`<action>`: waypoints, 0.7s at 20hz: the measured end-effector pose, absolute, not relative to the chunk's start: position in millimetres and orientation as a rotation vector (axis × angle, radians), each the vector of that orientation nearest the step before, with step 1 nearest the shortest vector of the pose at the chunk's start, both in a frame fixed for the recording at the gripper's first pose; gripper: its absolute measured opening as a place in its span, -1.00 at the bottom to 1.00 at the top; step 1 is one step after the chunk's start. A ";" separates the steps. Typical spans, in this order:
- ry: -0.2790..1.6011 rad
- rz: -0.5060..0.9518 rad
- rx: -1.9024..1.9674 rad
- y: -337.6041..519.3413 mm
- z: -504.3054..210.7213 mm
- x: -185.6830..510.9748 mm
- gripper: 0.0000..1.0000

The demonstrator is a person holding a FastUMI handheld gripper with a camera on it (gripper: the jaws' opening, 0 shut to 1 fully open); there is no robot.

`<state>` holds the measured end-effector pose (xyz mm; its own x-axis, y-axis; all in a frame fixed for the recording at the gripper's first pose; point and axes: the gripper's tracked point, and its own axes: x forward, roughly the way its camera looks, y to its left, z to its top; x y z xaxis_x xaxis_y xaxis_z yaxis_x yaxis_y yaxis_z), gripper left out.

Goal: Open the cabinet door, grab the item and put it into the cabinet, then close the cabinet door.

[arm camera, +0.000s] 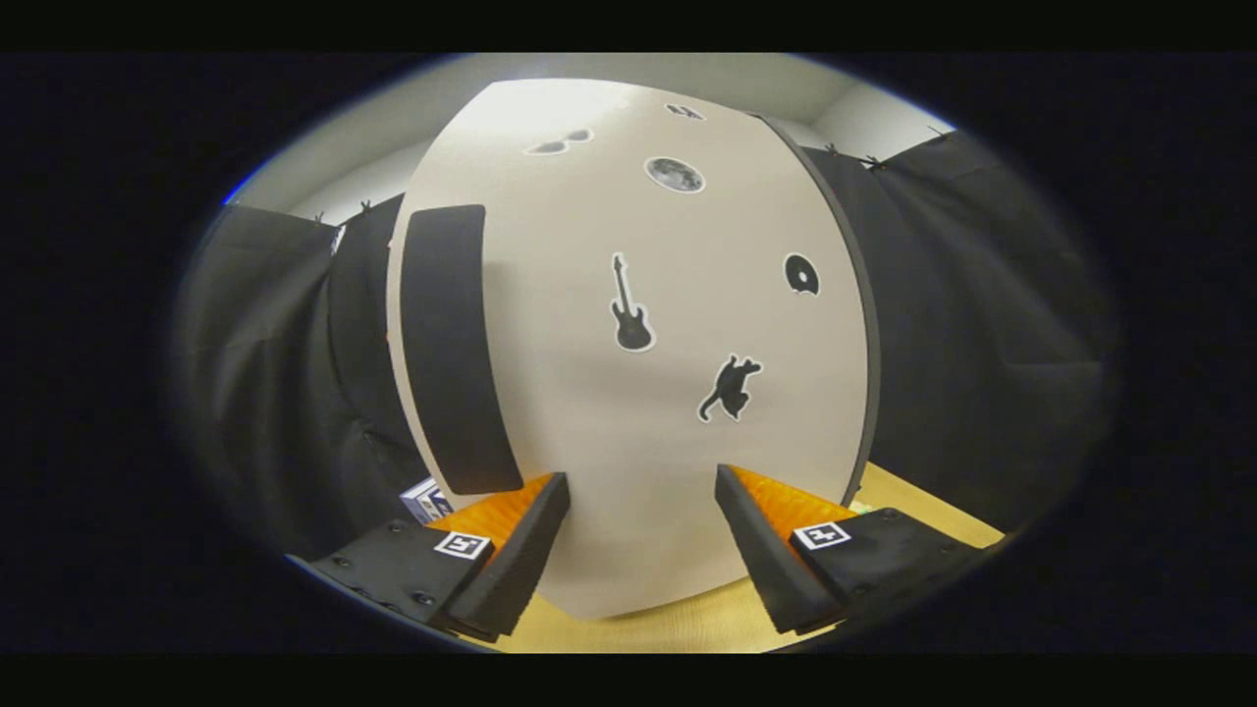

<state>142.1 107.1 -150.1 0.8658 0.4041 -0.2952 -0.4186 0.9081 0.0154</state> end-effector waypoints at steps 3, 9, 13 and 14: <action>0.296 0.420 -0.080 116.9 -152.3 151.7 0.94; 0.337 0.366 -0.144 105.4 -147.9 149.8 0.88; 0.311 0.352 -0.153 80.6 -109.4 130.1 0.87; 0.303 0.345 -0.161 70.2 -95.9 120.8 0.88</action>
